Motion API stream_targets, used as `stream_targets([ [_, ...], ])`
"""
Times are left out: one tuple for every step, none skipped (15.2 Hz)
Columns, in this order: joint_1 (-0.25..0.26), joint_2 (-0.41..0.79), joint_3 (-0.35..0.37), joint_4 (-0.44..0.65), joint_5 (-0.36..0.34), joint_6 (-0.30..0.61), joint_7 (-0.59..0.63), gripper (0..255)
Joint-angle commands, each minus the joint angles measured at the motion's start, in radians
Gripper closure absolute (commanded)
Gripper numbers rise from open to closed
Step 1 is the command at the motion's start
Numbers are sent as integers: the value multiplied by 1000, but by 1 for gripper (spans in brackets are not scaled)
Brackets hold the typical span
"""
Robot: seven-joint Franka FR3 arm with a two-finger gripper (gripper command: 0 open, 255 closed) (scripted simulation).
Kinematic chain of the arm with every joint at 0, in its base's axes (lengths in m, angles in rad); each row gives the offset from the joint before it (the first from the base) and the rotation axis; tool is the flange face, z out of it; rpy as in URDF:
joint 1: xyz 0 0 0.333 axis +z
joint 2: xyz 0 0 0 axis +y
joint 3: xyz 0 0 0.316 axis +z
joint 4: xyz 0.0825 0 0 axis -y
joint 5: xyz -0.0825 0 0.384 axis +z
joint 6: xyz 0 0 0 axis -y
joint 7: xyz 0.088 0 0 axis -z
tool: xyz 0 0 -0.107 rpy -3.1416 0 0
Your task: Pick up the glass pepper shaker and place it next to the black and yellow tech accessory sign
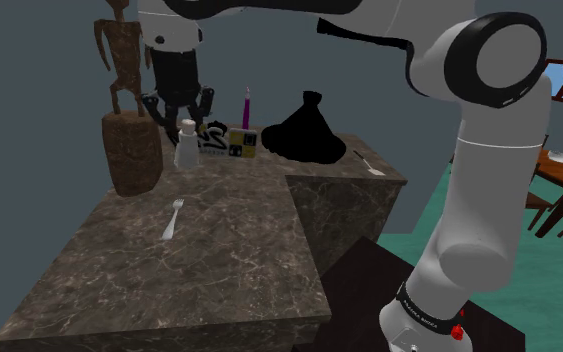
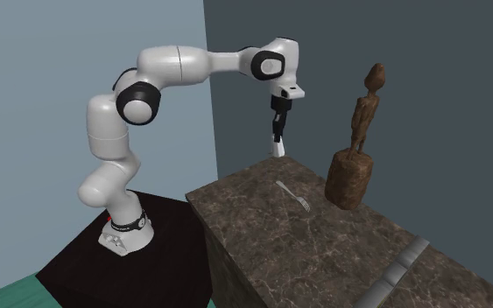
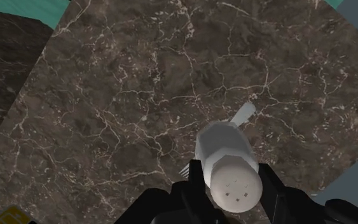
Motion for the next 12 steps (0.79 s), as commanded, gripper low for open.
stream_targets([
  [-39,-17,-17,-26,9,18,-53,255],
  [-56,-26,-25,-36,14,24,-77,255],
  [-73,-34,-33,-45,18,30,-100,255],
  [-89,-40,-42,-53,22,35,-124,255],
  [-104,-45,-50,-59,25,39,-147,255],
  [-120,-50,-59,-64,28,43,-170,255],
  [-134,-53,-67,-67,30,47,-193,255],
  [-149,-54,-76,-70,31,50,-215,255],
  [-163,-55,-85,-70,32,53,-238,255],
  [-176,-55,-93,-69,33,55,-260,255],
  [-190,-53,-102,-67,34,58,-282,255],
  [-203,-51,-110,-64,34,59,-304,255],
])
